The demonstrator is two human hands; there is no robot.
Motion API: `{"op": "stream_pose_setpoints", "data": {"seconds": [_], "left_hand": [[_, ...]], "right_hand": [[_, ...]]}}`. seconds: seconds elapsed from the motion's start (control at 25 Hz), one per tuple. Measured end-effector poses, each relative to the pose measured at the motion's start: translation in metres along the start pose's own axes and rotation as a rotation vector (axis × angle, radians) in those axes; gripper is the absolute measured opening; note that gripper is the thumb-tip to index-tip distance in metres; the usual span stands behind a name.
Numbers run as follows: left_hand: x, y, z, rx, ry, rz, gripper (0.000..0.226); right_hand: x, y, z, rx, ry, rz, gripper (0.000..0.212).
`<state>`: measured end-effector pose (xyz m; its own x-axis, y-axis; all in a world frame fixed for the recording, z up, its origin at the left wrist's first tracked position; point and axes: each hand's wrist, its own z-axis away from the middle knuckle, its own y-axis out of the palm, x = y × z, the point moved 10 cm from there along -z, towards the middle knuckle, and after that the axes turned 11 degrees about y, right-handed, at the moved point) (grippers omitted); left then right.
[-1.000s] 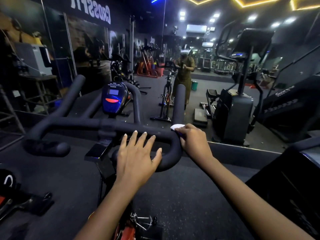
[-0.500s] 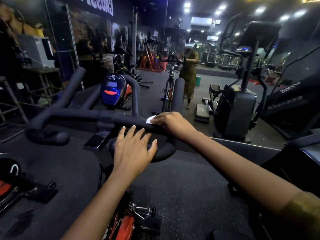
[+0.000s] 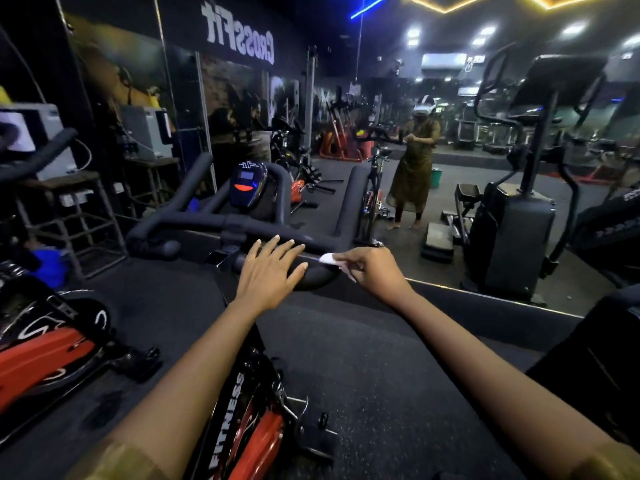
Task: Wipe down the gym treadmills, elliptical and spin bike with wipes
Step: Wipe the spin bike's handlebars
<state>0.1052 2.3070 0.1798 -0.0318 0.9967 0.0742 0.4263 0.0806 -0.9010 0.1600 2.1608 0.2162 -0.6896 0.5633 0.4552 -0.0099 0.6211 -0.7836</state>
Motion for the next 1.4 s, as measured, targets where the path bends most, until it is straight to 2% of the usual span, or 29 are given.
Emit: {"op": "stream_pose_setpoints", "data": {"seconds": [0.2,0.28,0.4,0.52,0.64,0.96,1.2,1.4], "left_hand": [[-0.050,0.006,0.078,-0.001,-0.051,0.197,0.085],[-0.065,0.014,0.121,0.033,-0.120,0.248,0.075],[-0.078,0.036,0.192,0.140,-0.264,0.294,0.055],[-0.085,0.053,0.278,0.240,-0.417,0.346,0.053],[-0.089,0.054,0.367,0.284,-0.567,0.405,0.052],[-0.112,0.026,0.612,0.463,-0.861,0.338,0.054],[-0.173,-0.065,0.832,0.489,-1.089,0.318,0.050],[-0.210,-0.129,0.996,0.456,-1.337,0.361,0.053]], "right_hand": [[0.005,-0.007,0.074,0.017,-0.011,-0.107,0.025],[0.004,0.001,0.104,0.053,-0.005,-0.150,0.024],[0.000,0.033,0.148,0.150,-0.003,-0.152,0.017],[0.016,0.070,0.199,0.263,-0.036,-0.162,0.018],[0.045,0.108,0.251,0.411,-0.061,-0.166,0.029],[0.172,0.173,0.420,0.732,-0.236,-0.119,0.031],[0.287,0.225,0.612,0.960,-0.369,-0.127,0.028],[0.399,0.234,0.745,1.118,-0.508,-0.135,0.028]]}}
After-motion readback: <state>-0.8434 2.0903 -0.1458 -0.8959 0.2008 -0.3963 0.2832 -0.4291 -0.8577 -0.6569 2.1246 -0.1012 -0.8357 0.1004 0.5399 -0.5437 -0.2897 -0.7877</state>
